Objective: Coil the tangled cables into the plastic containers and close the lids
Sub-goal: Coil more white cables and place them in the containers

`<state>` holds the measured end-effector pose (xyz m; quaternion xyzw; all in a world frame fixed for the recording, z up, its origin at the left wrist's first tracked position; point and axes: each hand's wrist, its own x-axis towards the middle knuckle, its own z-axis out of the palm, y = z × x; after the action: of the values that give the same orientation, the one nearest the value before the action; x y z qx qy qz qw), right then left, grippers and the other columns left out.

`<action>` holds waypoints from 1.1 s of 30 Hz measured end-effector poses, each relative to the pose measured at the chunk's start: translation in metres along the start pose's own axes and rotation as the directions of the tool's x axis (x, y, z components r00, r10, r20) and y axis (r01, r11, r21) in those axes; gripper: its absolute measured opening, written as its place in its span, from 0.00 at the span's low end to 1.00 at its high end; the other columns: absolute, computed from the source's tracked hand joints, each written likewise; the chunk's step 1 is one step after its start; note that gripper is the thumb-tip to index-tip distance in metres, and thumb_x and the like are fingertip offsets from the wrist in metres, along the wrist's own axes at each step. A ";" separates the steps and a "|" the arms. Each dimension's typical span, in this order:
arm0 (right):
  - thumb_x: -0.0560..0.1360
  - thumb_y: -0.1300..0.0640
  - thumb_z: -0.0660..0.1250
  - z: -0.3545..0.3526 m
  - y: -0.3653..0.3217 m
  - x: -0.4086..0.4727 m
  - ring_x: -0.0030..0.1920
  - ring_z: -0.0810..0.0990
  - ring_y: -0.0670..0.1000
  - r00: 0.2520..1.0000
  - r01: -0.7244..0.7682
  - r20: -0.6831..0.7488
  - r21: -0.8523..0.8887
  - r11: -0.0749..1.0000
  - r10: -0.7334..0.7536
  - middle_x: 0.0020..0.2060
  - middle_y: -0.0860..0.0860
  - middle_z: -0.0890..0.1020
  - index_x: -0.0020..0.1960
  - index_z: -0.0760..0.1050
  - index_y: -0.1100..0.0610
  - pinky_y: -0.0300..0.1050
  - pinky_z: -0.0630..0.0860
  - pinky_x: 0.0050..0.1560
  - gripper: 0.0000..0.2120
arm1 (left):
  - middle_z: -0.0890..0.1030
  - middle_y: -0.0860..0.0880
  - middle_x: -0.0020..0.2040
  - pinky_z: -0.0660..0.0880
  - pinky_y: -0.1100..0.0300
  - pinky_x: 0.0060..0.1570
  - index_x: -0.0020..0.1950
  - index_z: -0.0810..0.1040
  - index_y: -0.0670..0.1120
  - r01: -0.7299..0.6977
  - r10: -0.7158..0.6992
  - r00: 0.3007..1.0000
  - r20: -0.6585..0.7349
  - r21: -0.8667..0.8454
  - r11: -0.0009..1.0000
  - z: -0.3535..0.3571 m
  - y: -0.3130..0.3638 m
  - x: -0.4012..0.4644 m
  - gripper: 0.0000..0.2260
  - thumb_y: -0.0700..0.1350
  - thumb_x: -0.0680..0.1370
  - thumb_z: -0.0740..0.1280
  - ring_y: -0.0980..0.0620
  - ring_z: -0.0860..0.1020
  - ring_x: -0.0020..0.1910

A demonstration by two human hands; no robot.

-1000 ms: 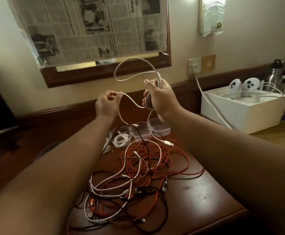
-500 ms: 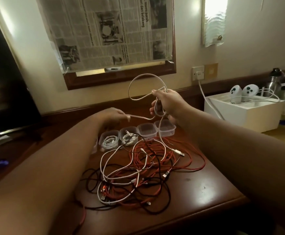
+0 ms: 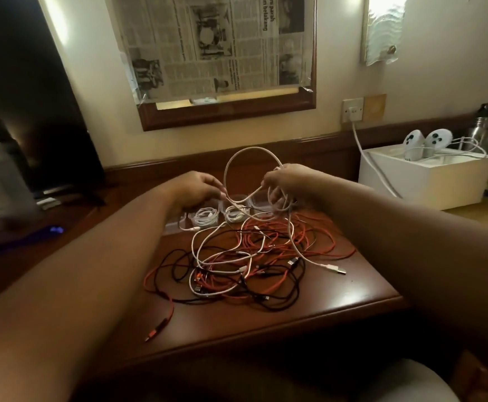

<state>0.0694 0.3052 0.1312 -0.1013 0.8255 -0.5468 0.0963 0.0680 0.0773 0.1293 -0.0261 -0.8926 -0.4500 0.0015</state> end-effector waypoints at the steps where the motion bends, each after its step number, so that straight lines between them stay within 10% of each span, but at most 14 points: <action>1: 0.79 0.56 0.63 -0.002 0.002 -0.004 0.33 0.78 0.54 0.997 -0.021 0.068 -0.038 0.999 0.023 0.36 0.57 0.79 0.52 0.75 0.63 0.47 0.77 0.37 0.10 | 0.83 0.44 0.41 0.72 0.66 0.26 0.52 0.81 0.42 -0.001 0.001 1.000 -0.007 -0.042 0.999 -0.002 0.003 -0.008 0.05 0.37 0.79 0.66 0.57 0.80 0.30; 7: 0.81 0.53 0.60 -0.008 0.018 -0.036 0.54 0.79 0.53 0.748 0.014 0.640 -0.282 0.959 0.177 0.58 0.56 0.81 0.65 0.75 0.60 0.49 0.75 0.57 0.17 | 0.72 0.44 0.34 0.60 0.63 0.26 0.43 0.82 0.45 -0.031 0.053 0.981 0.187 -0.117 0.993 -0.038 -0.004 -0.043 0.10 0.34 0.79 0.64 0.55 0.65 0.27; 14: 0.67 0.33 0.62 0.013 0.026 -0.044 0.71 0.70 0.55 0.730 0.126 0.537 -0.713 0.689 0.423 0.71 0.54 0.71 0.75 0.65 0.54 0.53 0.67 0.70 0.42 | 0.66 0.48 0.30 0.58 0.67 0.21 0.47 0.77 0.44 -0.063 0.130 0.977 0.169 -0.353 0.933 -0.044 -0.013 -0.075 0.10 0.32 0.79 0.60 0.57 0.61 0.24; 20: 0.81 0.49 0.62 0.022 0.000 -0.051 0.50 0.80 0.52 0.942 0.257 0.311 -0.415 0.873 -0.130 0.53 0.54 0.80 0.64 0.73 0.56 0.43 0.77 0.45 0.16 | 0.67 0.50 0.31 0.56 0.66 0.23 0.47 0.77 0.44 -0.124 0.233 0.958 0.168 -0.492 0.862 -0.038 0.004 -0.090 0.07 0.36 0.75 0.61 0.57 0.61 0.26; 25: 0.80 0.58 0.62 0.035 -0.026 -0.071 0.30 0.75 0.47 0.915 0.401 -0.080 0.078 0.913 -0.395 0.32 0.51 0.77 0.46 0.76 0.60 0.42 0.75 0.33 0.08 | 0.68 0.51 0.31 0.57 0.68 0.21 0.50 0.74 0.45 -0.126 0.169 0.986 0.002 -0.660 0.741 -0.021 0.030 -0.094 0.10 0.36 0.81 0.54 0.58 0.62 0.25; 29: 0.79 0.50 0.66 0.052 -0.027 -0.088 0.29 0.75 0.43 0.770 0.579 -0.047 -0.368 0.727 -0.637 0.32 0.47 0.79 0.41 0.77 0.53 0.41 0.76 0.33 0.10 | 0.69 0.49 0.31 0.62 0.69 0.21 0.52 0.75 0.41 -0.073 0.042 0.997 -0.060 -0.874 0.481 -0.009 0.046 -0.092 0.10 0.36 0.82 0.54 0.58 0.64 0.24; 33: 0.75 0.34 0.63 0.070 -0.025 -0.094 0.40 0.78 0.43 0.789 0.546 0.171 -0.635 0.547 -0.590 0.41 0.44 0.80 0.53 0.76 0.49 0.40 0.75 0.40 0.20 | 0.68 0.48 0.33 0.63 0.69 0.23 0.50 0.76 0.38 -0.066 -0.020 0.997 -0.076 -0.949 0.307 0.004 0.060 -0.095 0.12 0.35 0.81 0.53 0.58 0.65 0.28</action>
<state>0.1804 0.2598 0.1322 -0.3722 0.8870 -0.2263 -0.1532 0.1659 0.1115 0.1729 -0.0182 -0.4557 -0.8896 0.0252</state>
